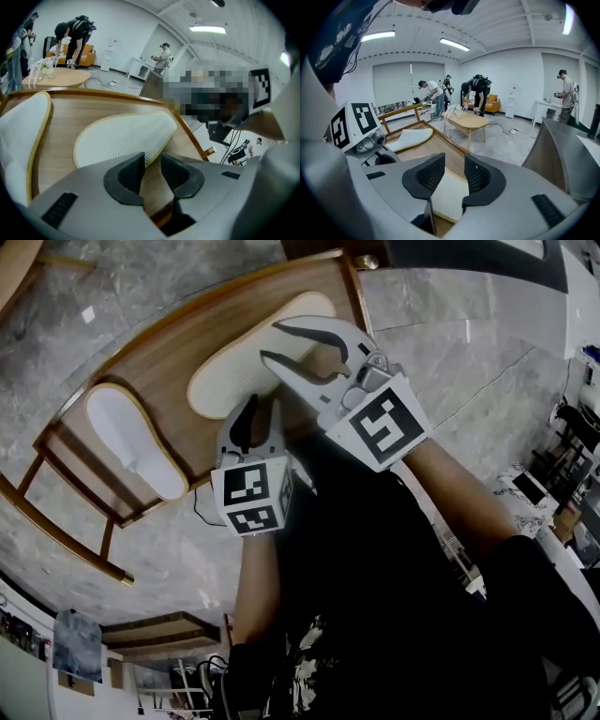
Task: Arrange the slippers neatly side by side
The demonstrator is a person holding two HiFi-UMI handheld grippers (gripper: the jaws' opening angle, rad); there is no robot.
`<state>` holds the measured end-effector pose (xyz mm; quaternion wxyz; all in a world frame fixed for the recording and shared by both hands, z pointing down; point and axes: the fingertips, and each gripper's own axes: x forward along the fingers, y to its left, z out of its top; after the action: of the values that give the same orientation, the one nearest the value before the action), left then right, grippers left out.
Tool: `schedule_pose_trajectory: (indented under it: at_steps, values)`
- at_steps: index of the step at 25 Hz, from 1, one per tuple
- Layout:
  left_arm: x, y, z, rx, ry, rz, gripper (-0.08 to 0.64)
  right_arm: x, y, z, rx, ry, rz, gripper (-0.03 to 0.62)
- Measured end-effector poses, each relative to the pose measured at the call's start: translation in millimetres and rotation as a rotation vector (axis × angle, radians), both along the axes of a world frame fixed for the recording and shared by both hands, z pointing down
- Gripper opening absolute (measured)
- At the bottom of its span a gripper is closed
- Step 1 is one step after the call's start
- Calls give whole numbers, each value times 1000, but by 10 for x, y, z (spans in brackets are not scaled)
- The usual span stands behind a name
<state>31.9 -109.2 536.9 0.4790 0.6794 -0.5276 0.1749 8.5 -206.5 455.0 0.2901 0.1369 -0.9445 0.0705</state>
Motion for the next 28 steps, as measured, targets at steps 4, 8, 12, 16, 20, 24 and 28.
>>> schedule_pose_trajectory:
  at_steps: [4,8,12,16,20,24,28]
  values:
    - [28,-5,69,-15,37,-27,99,-86,-70,76,-23,24,-89,115]
    - [31,10,99,-4,43,-44,89,-164,33,186,-53,92,-258,133]
    - [-8,38,154,8,40,-72,62,-274,147,290,-45,157,-406,133]
    - [-23,12,118,13,55,-110,54,-390,252,363,-63,213,-558,135]
    - [17,-14,112,16,67,-133,55,-494,337,439,-120,275,-708,161]
    - [10,2,122,4,49,-118,59,-578,408,571,-149,359,-832,154]
    - [11,-32,98,7,54,-125,63,-582,466,677,-138,424,-920,114]
